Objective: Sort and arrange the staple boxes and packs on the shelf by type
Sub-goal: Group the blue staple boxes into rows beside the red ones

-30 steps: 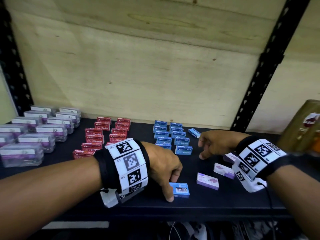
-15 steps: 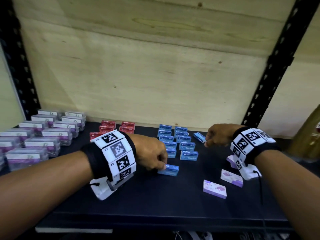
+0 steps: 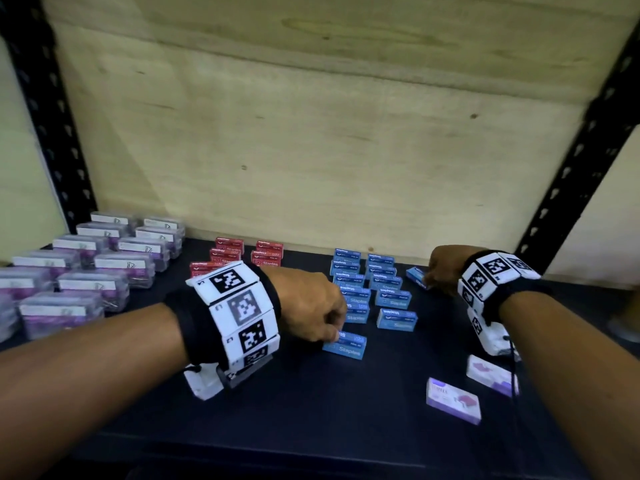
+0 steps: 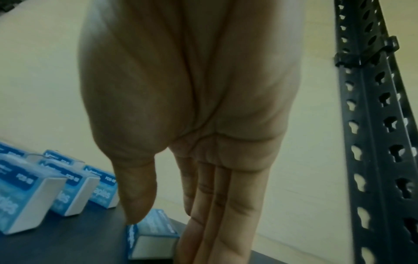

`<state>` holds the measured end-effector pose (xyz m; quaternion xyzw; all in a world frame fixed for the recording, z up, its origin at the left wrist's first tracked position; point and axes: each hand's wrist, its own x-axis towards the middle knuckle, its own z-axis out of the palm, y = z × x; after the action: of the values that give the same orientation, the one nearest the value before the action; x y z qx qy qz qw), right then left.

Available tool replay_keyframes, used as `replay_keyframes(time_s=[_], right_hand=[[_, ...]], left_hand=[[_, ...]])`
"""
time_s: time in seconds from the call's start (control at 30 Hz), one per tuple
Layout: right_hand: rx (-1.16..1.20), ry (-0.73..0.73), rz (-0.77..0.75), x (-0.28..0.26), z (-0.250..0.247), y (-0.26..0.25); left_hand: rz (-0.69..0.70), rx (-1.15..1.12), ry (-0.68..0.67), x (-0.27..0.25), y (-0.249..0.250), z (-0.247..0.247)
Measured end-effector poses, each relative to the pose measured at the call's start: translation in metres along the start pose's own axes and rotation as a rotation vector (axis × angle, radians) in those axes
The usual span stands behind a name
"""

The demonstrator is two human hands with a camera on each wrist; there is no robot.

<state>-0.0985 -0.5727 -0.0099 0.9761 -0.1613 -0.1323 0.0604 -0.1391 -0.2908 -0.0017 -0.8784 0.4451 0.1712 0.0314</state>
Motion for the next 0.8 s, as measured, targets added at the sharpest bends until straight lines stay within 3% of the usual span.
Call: replay_keyframes(time_s=[0.43,0.6,0.8], right_hand=[[-0.028,-0.031,0.001,-0.011,-0.003,-0.005],[-0.061,-0.093,-0.064,-0.048,-0.010,-0.004],[0.108,-0.150,-0.107,-0.085,-0.007,0.015]], left_hand=[[0.006,0.002,0.038,0.004,0.004,0.003],[-0.004,-0.042,0.014,0.005,0.000,0.006],[-0.013,-0.034,0.005,0.004,0.003,0.003]])
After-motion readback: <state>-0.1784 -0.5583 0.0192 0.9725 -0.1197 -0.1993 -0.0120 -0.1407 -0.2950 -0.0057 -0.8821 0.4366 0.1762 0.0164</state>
